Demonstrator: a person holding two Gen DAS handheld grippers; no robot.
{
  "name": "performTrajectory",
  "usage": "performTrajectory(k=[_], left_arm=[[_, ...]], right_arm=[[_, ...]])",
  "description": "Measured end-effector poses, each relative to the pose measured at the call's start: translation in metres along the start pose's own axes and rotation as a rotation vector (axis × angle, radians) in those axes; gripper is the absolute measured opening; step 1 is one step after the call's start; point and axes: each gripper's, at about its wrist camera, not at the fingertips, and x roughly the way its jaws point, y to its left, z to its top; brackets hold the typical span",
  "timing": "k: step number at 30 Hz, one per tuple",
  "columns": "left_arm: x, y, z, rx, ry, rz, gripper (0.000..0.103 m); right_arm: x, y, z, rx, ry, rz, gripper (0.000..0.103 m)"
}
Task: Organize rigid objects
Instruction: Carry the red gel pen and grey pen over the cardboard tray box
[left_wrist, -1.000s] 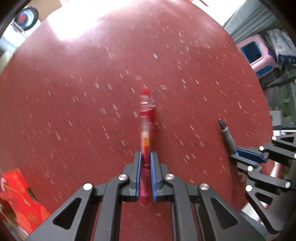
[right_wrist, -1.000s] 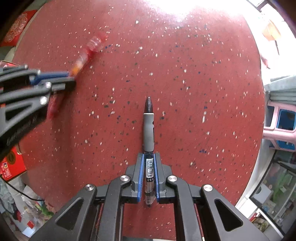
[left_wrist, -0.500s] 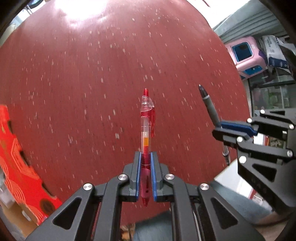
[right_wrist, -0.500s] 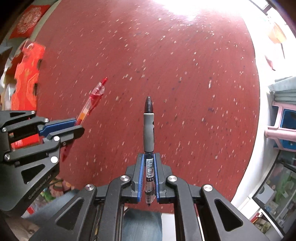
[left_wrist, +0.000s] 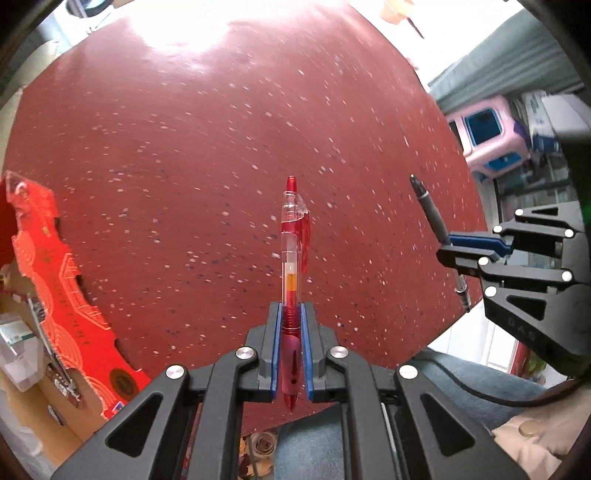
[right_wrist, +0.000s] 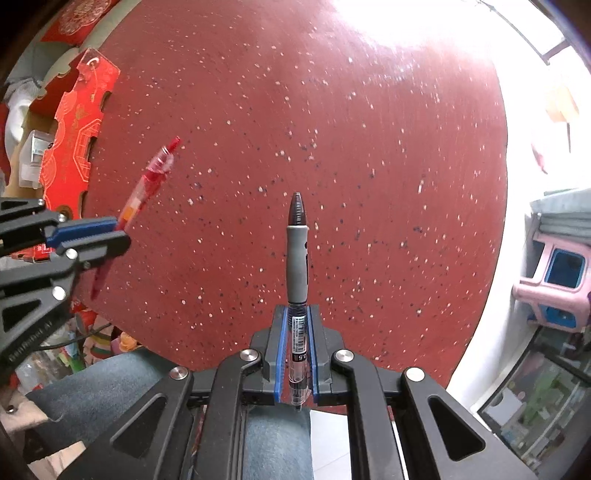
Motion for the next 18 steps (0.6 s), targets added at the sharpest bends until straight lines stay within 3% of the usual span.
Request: performTrajectory(k=[7,18], left_arm=[[-0.032,0.025,-0.012,-0.092,-0.097,-0.001,0.010],[-0.104,0.096,-0.038,-0.381,-0.295,0.016,0.011]], right_arm=[[-0.016,0.020,-0.002,-0.042,-0.034,-0.026,0.011],[-0.069,0.063,0.048,-0.132,-0.180,0.015,0.011]])
